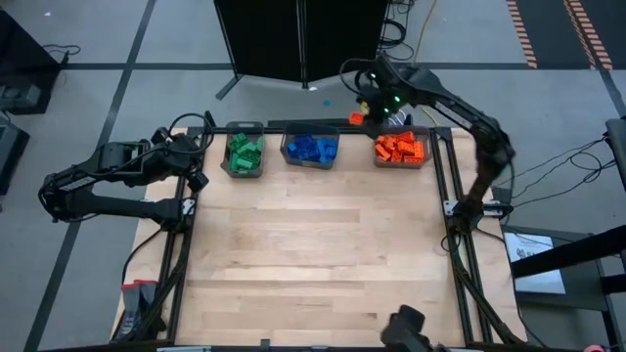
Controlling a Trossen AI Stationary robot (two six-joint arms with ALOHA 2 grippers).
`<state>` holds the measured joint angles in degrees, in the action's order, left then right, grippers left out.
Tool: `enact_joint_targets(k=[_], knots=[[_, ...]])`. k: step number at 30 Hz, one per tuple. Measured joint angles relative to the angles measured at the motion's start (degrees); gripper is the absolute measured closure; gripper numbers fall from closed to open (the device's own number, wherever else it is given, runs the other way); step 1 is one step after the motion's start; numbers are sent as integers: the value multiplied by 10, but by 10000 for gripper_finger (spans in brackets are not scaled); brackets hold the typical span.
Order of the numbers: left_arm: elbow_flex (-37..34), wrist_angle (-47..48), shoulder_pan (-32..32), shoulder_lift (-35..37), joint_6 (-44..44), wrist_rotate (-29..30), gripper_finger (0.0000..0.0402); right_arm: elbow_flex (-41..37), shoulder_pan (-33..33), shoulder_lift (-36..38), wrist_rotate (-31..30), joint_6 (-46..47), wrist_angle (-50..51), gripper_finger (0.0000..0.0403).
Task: Sort blocks
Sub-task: Put the orange game piece into the right black bin
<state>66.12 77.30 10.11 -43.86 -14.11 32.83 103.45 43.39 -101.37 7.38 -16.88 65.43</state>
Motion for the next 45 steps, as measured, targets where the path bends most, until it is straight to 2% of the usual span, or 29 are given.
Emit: enact_joint_targets(k=[7,15,21,28,32,45], knots=[[0,0,0,0,0,6,402,-229,16,144,-35,51,-164,273],[0,-3,0,0,0,16,402,-364,37,224,-44,93,-209,273],[0,-7,0,0,0,22,402,-421,55,241,-51,117,-234,273],[0,-9,0,0,-2,22,402,-461,81,241,-84,168,-289,273],[0,-9,0,0,-2,22,402,-480,95,241,-122,201,-309,273],[0,-31,0,0,-1,26,402,-551,107,240,-121,228,-317,273]])
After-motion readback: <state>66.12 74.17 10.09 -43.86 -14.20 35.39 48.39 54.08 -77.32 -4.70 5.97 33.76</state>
